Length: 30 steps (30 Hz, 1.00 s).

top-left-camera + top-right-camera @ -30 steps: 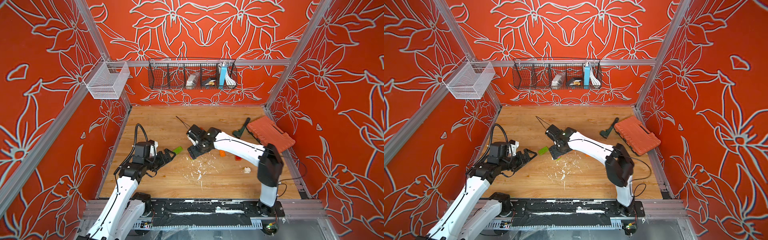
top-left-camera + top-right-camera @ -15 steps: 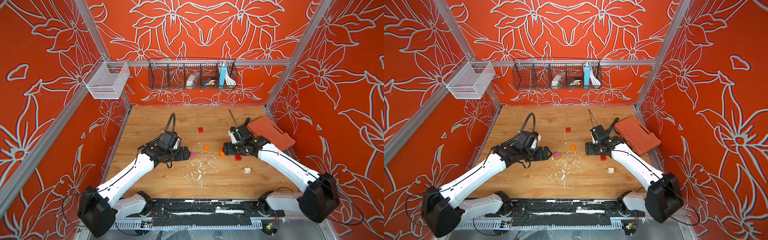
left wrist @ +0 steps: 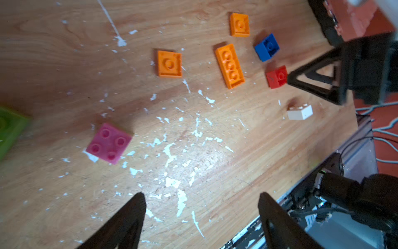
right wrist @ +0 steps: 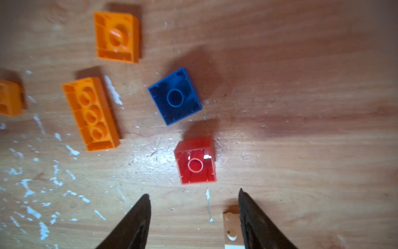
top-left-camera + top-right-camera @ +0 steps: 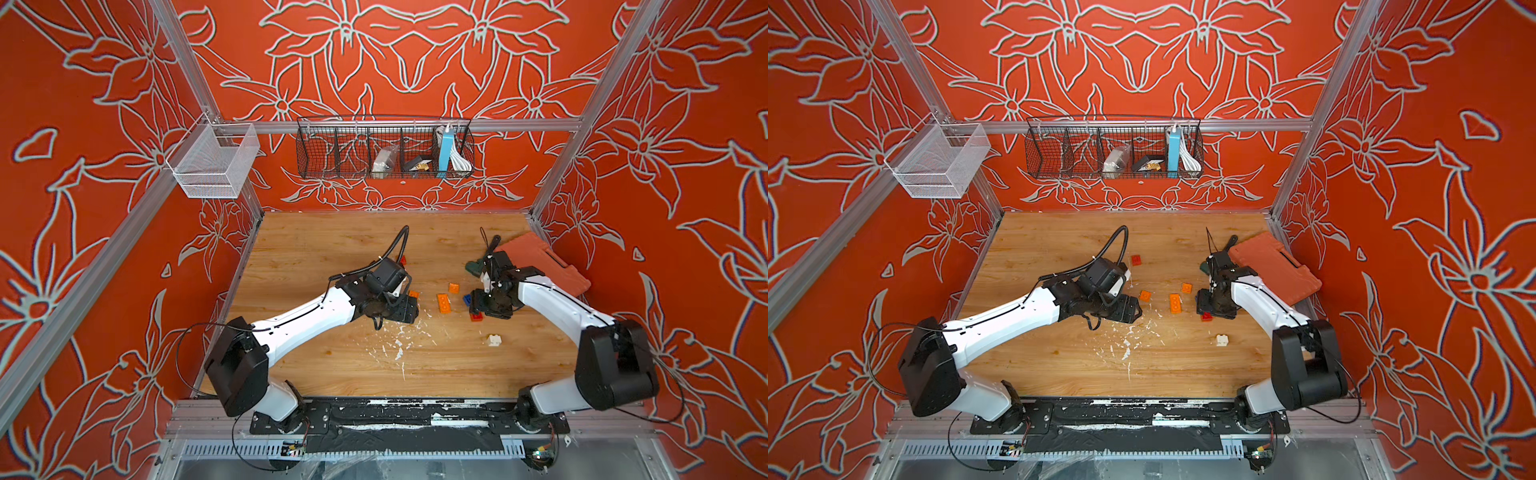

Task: Assemble the letter r with lego
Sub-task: Pick up the lego brick from the center of the board.

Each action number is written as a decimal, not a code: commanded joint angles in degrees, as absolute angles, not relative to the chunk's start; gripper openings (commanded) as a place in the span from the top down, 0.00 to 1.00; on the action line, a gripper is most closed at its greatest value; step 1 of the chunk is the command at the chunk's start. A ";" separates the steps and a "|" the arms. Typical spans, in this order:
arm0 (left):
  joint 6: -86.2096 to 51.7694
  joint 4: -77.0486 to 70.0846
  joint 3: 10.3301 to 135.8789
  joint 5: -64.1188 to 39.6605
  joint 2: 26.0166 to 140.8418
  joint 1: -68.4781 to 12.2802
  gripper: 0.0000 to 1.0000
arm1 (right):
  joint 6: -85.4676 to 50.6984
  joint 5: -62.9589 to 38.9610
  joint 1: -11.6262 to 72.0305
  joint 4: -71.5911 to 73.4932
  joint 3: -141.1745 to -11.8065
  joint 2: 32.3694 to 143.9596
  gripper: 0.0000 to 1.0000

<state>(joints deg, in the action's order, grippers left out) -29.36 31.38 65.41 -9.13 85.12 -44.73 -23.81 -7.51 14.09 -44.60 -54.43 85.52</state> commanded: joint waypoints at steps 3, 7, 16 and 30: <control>-29.37 28.88 63.81 -10.59 83.65 -46.53 0.17 | -21.09 -7.91 13.58 -45.97 -57.58 91.45 0.37; -30.07 28.65 61.54 -9.89 81.91 -46.42 0.17 | -20.62 -7.68 13.57 -45.54 -59.29 94.52 0.44; -30.57 28.74 59.53 -9.09 79.50 -46.46 0.18 | -20.22 -5.98 13.65 -45.99 -61.15 99.26 0.56; -36.79 30.01 49.44 -5.42 65.78 -40.45 0.18 | -25.79 -0.30 27.00 -49.48 -58.71 90.85 0.76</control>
